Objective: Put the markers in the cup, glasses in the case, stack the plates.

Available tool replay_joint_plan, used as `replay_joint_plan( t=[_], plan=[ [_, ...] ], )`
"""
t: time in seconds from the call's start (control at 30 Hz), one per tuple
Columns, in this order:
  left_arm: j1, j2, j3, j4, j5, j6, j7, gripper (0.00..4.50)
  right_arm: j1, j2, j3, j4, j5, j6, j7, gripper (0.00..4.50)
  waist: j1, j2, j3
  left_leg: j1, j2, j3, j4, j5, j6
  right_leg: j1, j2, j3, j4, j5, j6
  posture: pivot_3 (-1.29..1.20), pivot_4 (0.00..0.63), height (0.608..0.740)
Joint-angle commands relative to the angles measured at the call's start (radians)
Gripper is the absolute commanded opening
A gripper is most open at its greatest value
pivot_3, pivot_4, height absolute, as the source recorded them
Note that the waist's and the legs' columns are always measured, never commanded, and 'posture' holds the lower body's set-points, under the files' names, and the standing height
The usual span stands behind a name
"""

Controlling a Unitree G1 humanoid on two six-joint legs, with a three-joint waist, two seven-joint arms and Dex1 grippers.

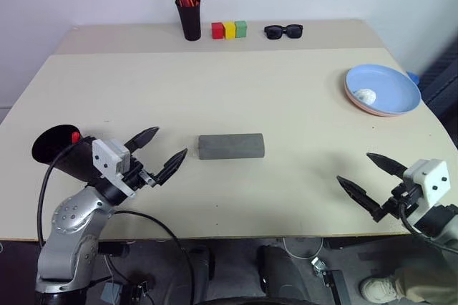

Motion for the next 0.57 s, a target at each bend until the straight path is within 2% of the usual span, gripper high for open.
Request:
replay_joint_plan(
  t=[0.03,0.3,0.57],
  plan=[
    [-0.024,0.019,0.011,0.016,-0.004,-0.010,-0.011,4.50,-0.012,0.006,-0.034,0.069,-0.032,-0.064,0.012,4.45,0.005,0.000,0.000,0.000,0.000,0.000,0.000,0.000,0.000,0.000,0.000,0.000,0.000,0.000,0.000,0.00,0.150,0.740],
    [0.005,0.069,-0.035,-0.070,-0.088,0.119,-0.061,4.50,-0.112,-0.041,-0.018,0.255,-0.068,-0.127,0.064,4.45,0.006,0.000,0.000,0.000,0.000,0.000,-0.001,0.000,0.000,-0.001,0.000,0.000,0.000,0.001,-0.001,0.00,0.150,0.740],
    [0.058,0.068,-0.033,-0.115,-0.103,0.139,-0.058,4.50,-0.163,-0.048,0.002,0.253,-0.078,-0.106,0.062,4.45,0.013,0.000,0.000,-0.001,0.000,0.000,-0.002,0.000,0.000,-0.001,0.000,0.000,0.000,0.002,-0.003,0.00,0.150,0.740]
  ],
)
